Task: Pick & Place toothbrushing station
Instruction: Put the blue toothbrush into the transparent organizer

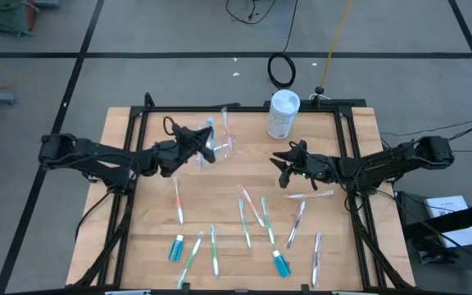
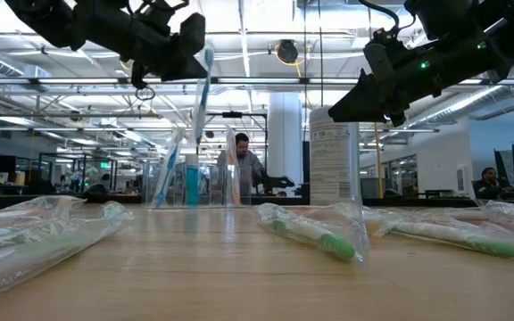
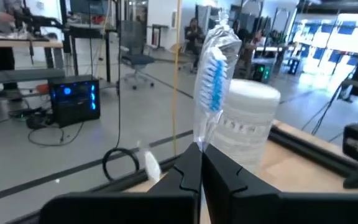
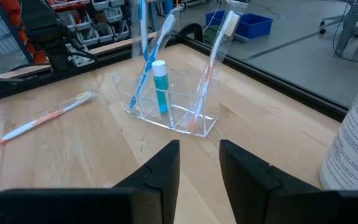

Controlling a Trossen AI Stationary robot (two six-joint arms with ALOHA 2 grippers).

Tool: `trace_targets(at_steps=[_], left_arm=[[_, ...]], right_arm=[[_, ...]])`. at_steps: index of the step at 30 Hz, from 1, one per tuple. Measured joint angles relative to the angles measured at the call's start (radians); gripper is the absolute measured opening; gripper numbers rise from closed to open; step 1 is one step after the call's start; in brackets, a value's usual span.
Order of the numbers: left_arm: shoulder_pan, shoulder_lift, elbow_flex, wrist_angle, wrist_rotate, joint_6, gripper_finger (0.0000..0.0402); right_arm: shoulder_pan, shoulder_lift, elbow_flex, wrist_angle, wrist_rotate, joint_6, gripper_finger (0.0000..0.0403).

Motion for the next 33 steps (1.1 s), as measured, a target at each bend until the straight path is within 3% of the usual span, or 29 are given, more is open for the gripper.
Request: trace_targets(at_steps=[6,12,17,25,33], left_arm=[[0.019,0.076,0.0,0.069,0.084,-0.031,0.0009],[0.062,0.177,0.007,0.26,0.112,0.006,0.0008],[0.115,0.267,0.069,0.278,0.24,0.007,0.0003],[0.164,0.417,0.154,0.26,0.189,0.068,0.0003],[0.16,0.413,0.155,0.225,0.145,0.063,0.0009]], right_arm=[[-0.001,0.0,0.0,0.0,0.001,0.0,0.0105],[-0.001,0.0,0.0,0.0,0.002,0.0,0.0105],[-0.008,0.0,0.0,0.001,0.002,0.0,0.0105],[-0.014,0.0,0.0,0.0,-0.001,0.002,0.0105],[-0.014,0.0,-0.001,-0.029,-0.001,0.003,0.0105]])
